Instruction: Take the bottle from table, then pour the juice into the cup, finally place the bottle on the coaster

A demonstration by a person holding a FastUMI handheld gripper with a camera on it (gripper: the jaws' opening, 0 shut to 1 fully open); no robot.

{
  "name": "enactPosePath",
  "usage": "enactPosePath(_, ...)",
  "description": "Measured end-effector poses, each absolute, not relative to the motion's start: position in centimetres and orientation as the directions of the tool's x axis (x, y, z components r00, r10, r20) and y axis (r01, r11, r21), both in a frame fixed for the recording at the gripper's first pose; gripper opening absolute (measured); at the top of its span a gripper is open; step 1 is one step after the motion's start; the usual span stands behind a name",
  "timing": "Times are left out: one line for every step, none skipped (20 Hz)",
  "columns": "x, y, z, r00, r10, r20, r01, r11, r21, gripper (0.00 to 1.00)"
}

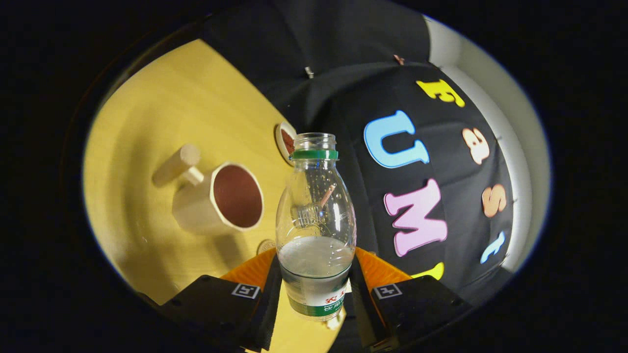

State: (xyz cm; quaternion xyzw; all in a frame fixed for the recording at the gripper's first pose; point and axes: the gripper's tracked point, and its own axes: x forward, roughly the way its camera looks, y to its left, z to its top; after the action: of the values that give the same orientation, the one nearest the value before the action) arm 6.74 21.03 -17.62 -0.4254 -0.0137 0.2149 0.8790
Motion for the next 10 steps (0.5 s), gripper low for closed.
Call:
enactPosePath(6.6,21.3,-17.5,0.901,0.407,-0.153,-0.387,0.588,-0.71,0.69)
enactPosePath(6.5,21.7,-17.4,0.892,0.428,-0.149,-0.411,0.626,-0.663,0.69)
enactPosePath(6.5,22.2,-17.4,0.881,0.449,-0.152,-0.442,0.663,-0.604,0.69)
enactPosePath(6.6,22.5,-17.7,0.869,0.47,-0.156,-0.475,0.7,-0.534,0.69)
enactPosePath(6.7,22.7,-18.1,0.857,0.489,-0.164,-0.504,0.729,-0.463,0.69)
enactPosePath(6.8,22.6,-18.4,0.849,0.5,-0.171,-0.524,0.754,-0.397,0.69)
enactPosePath(7.1,22.4,-18.6,0.843,0.508,-0.175,-0.536,0.774,-0.336,0.69)
enactPosePath(7.2,22.3,-18.6,0.838,0.518,-0.171,-0.545,0.791,-0.278,0.69)
enactPosePath(7.4,22.1,-18.4,0.834,0.527,-0.162,-0.551,0.805,-0.218,0.69)
enactPosePath(7.6,22.1,-18.1,0.827,0.541,-0.15,-0.56,0.815,-0.15,0.69)
